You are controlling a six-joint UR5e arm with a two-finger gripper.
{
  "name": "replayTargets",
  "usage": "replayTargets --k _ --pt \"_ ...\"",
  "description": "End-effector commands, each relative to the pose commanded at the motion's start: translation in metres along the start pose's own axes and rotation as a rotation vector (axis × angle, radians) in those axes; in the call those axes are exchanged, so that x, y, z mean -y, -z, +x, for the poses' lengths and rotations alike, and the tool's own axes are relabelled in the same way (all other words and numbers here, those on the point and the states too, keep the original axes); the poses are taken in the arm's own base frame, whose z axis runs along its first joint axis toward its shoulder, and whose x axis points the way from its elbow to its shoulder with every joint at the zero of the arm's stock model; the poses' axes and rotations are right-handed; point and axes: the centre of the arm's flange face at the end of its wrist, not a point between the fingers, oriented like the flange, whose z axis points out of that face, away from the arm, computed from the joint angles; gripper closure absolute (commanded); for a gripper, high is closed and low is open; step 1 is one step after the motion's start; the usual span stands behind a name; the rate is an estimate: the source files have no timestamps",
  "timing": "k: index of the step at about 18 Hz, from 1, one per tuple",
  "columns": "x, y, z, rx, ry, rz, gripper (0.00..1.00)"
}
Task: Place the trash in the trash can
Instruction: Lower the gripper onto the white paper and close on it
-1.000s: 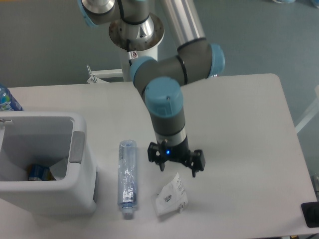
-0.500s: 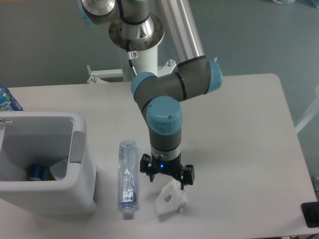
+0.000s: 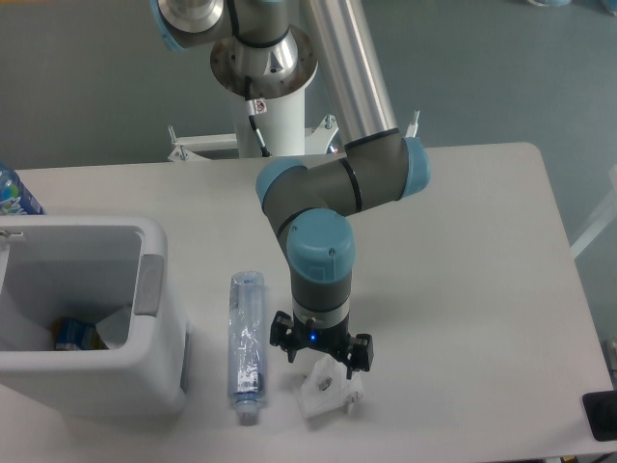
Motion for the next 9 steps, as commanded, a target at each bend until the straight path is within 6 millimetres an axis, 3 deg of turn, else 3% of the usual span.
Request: replayTargets --k 1,2,5,9 --pt "-0.0001 -0.0009 -0.0002 0.001 0.0 -0.001 0.23" --pt "0.0006 -0.0024 0.0005 0.0 0.0 -0.002 0.46" --pt "0.002 -0.0006 -0.0005 0.003 0.03 0.002 0.98" --pt "0.0034 0.0063 -0.0006 0.006 0.031 0.013 1.0"
